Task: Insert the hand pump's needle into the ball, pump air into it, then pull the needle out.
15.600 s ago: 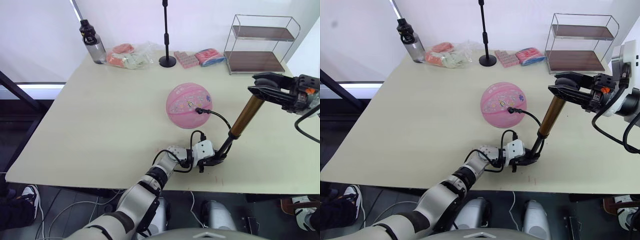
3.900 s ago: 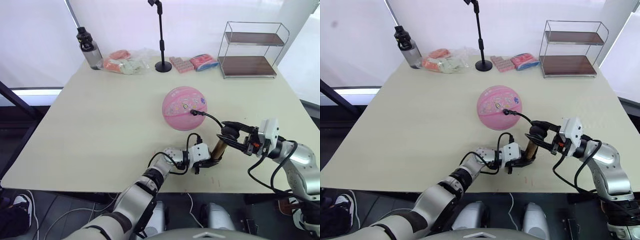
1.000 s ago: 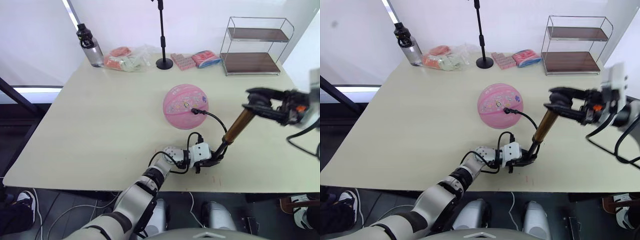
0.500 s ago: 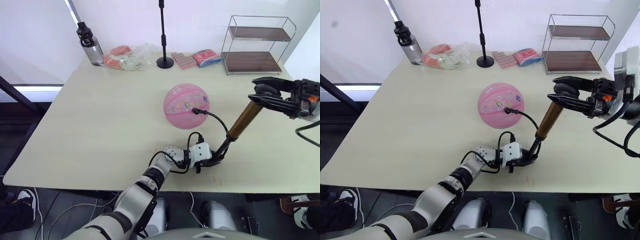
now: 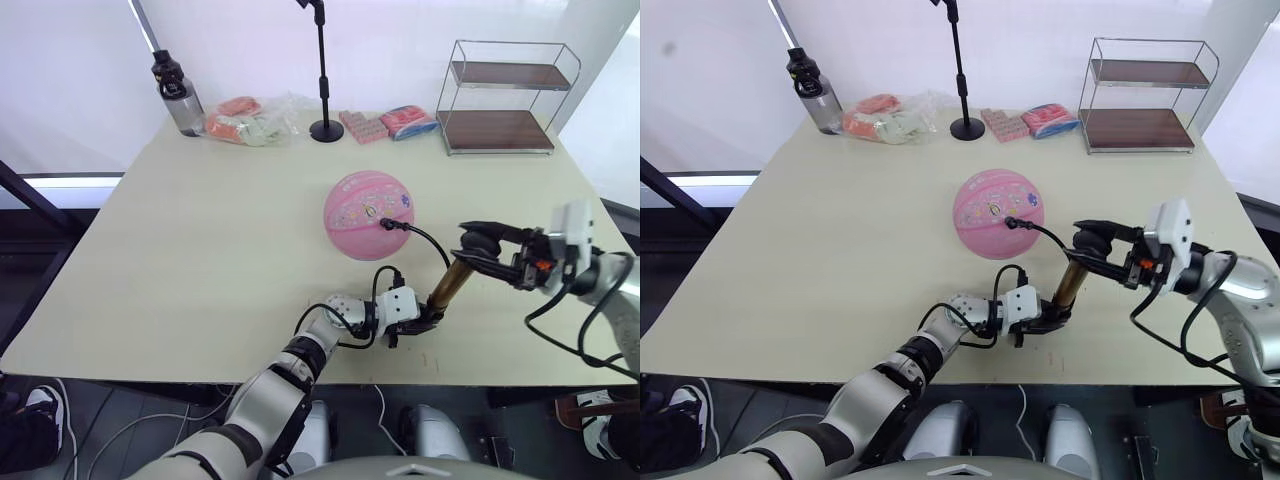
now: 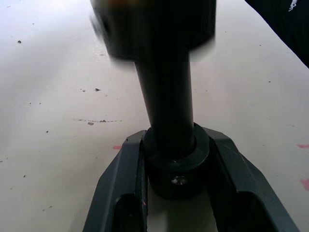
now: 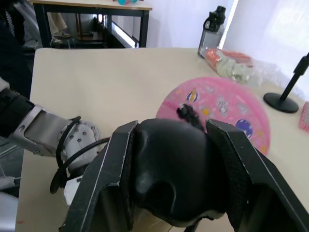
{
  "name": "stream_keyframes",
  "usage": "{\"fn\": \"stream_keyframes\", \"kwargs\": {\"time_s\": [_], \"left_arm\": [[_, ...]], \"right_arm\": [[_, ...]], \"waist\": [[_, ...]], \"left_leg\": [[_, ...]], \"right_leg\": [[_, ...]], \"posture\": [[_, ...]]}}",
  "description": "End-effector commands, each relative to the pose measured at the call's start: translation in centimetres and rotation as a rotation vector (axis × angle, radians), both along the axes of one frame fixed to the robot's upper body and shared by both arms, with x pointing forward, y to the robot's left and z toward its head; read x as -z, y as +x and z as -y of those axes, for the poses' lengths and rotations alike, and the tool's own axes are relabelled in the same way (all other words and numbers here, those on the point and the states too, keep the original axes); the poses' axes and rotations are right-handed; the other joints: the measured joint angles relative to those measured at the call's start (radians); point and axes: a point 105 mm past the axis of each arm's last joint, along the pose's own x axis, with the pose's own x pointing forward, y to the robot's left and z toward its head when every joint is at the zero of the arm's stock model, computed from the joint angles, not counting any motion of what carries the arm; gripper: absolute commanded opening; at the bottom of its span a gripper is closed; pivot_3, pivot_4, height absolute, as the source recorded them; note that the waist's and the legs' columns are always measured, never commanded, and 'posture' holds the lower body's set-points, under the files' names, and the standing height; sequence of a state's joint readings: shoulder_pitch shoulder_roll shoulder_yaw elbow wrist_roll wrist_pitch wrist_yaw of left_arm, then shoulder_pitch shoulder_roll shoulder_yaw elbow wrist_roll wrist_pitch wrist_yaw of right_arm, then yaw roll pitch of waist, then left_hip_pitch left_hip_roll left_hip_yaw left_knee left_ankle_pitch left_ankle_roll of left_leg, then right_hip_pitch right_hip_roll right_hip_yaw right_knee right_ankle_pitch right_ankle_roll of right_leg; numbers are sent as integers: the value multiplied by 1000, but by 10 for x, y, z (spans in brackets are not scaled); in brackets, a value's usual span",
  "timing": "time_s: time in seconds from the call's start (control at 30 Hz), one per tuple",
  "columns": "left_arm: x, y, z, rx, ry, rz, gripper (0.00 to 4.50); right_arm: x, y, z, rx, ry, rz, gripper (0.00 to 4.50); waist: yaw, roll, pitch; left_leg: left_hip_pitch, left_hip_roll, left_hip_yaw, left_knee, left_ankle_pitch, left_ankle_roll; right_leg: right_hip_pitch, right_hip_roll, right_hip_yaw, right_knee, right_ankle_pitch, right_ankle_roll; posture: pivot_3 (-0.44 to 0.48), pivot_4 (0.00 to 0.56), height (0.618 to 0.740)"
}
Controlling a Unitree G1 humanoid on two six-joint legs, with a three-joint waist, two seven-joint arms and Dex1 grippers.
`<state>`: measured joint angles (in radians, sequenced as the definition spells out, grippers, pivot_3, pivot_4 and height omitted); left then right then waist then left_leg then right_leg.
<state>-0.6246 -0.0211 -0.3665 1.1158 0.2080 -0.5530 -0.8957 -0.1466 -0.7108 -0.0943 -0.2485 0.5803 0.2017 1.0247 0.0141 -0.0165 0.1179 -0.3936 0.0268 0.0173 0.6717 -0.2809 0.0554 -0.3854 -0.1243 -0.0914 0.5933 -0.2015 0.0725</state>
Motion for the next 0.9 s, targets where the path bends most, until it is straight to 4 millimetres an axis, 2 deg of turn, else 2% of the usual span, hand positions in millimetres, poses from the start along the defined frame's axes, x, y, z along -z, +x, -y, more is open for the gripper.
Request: {"fn": "stream_keyframes", "kwargs": {"time_s": [0.03,0.23,0.33,0.47,0.6,0.77,0.9], "left_arm": [[51,-34,-23,59,188,-140,1097],[51,-33,-23,56,187,-142,1097],[51,-33,-22,56,187,-142,1097],[51,-34,-21,58,186,-142,1097],[51,-33,-21,56,188,-144,1097],[51,-34,-20,58,188,-144,1097],[51,-33,-20,59,189,-144,1097]], "right_arm": [[52,6,9,79,-102,-116,1650],[67,6,7,78,-138,-108,1650],[35,11,3,88,-36,-33,1650],[14,10,7,68,-42,5,1650],[-20,9,12,51,-20,40,1650],[-53,5,19,34,17,45,1650],[-87,-1,25,33,44,72,1650]], "waist": [[0,0,-1],[-1,1,-3],[-2,1,-3],[0,4,-1],[3,6,0],[5,9,3],[5,6,7]], "left_leg": [[0,0,0,0,0,0],[3,1,1,0,0,0],[6,3,1,0,0,0],[7,9,2,0,0,0],[6,8,3,0,0,0],[-2,0,2,1,0,0],[-4,-2,1,1,0,0]], "right_leg": [[0,0,0,0,-1,-1],[3,0,0,0,-1,-1],[5,2,0,0,-4,1],[5,3,0,0,-4,1],[4,3,0,0,-2,-3],[-1,-1,0,-1,-1,-5],[-1,-3,0,-2,-1,-4]], "posture": [[0,150,740],[0,150,740],[0,150,740],[0,150,740],[0,150,740],[0,150,740],[0,150,740]]}}
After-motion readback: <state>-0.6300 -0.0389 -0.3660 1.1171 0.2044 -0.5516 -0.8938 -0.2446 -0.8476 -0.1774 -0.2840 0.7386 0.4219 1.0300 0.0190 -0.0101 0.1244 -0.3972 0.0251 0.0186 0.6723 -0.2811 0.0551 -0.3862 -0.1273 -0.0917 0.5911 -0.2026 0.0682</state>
